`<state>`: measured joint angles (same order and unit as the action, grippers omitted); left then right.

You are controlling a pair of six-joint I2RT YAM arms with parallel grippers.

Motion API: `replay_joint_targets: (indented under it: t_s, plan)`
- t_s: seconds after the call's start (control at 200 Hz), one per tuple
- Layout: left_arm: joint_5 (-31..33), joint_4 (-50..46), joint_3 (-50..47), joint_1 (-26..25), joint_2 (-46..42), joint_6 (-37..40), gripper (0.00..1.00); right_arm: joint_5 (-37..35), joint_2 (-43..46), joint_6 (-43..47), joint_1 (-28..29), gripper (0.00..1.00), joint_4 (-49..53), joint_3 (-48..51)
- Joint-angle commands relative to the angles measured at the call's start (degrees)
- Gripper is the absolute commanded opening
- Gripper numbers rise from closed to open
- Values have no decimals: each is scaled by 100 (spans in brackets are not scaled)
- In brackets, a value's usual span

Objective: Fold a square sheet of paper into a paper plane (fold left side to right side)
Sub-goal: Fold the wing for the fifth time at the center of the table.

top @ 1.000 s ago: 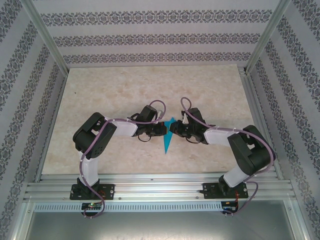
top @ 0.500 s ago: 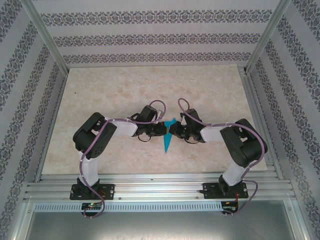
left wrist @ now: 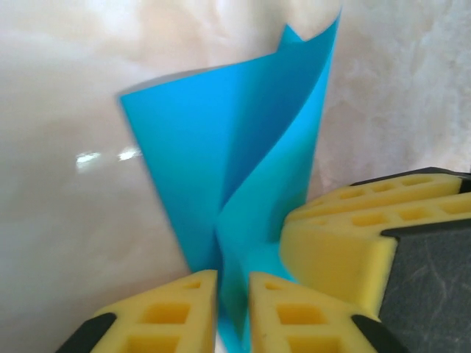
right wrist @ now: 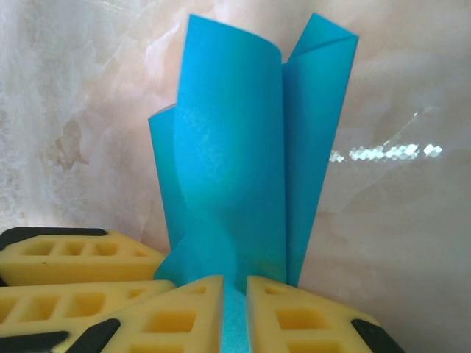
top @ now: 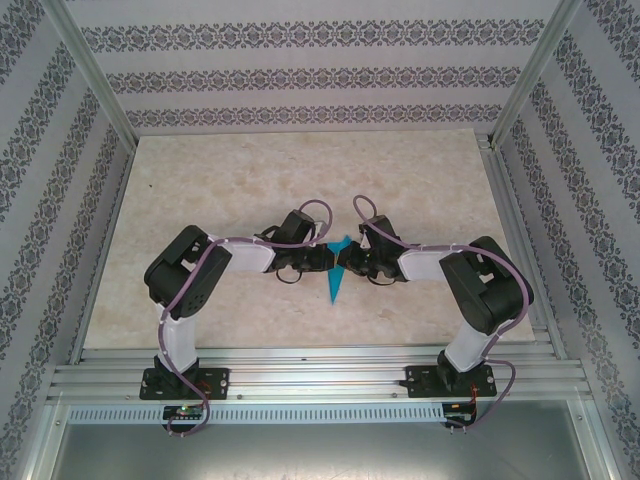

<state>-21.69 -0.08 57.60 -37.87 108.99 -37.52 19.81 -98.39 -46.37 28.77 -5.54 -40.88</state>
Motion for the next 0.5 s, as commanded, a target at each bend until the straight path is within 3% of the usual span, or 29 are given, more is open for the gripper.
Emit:
replay_joint_targets:
  t_s: [0.0,0.095,0.21,0.34,0.495]
  plan:
    - [583,-741,-194,95,-630,362,26,-399,-225,177,41,17,587,-7]
    - [583,-704,-462,96,-1065,370,25,-417,-225,181,40,17,609,-24]
    - [128,-142,-859,10,-1391,198,21,-417,-219,199,49,17,624,-25]
    - [-435,720,-999,-380,-1277,-253,18,-399,-207,181,51,17,590,-16]
    - [-467,1053,-757,-778,-974,-564,14,-408,-181,181,45,17,581,-16]
